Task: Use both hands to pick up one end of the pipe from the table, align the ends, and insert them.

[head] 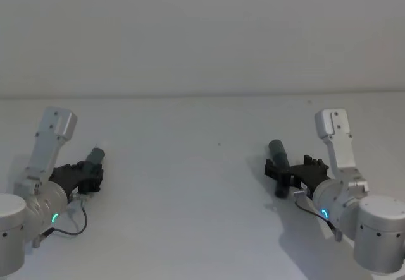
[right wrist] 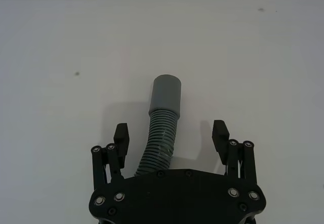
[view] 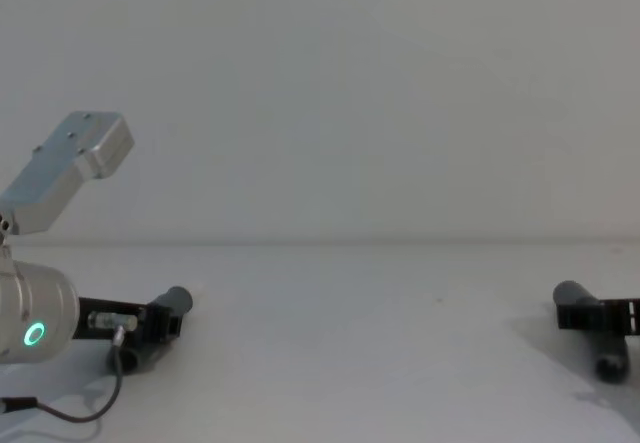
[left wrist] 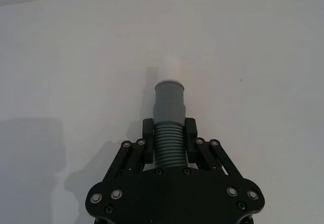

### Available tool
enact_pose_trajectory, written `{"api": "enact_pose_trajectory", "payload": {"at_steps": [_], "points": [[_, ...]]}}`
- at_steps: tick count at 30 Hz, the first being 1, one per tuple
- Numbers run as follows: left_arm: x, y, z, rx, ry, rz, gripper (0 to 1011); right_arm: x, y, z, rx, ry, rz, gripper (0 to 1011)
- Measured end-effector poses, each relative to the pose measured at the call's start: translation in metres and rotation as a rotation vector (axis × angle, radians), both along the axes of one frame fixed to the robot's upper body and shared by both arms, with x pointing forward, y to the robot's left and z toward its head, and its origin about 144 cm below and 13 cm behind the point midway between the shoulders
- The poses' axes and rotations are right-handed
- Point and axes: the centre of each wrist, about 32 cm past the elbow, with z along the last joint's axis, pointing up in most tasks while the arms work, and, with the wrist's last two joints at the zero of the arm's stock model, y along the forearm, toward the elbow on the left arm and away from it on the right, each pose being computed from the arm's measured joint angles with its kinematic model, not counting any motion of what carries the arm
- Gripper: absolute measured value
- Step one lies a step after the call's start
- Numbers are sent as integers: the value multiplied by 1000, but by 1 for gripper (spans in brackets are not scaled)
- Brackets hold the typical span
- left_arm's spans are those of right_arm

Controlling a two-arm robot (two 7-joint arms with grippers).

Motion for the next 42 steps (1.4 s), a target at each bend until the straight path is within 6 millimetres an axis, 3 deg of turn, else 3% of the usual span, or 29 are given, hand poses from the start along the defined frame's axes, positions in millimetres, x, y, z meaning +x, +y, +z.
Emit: {"api": "enact_pose_trajectory", "payload": {"at_steps": [25,33,34,40,42], "points": [[0,0,0,0,0,0,321,7,-1,15,3,50,35,982],[0,0,0,0,0,0,321,8,-1,16,2,54,41,838],[0,0,0,0,0,0,321,8,-1,16,2,54,42,761],[0,0,0,0,0,0,321,9,0,16,2,56,44,550],[0,0,0,0,0,0,321,9,0,16,2,56,44,526]]}}
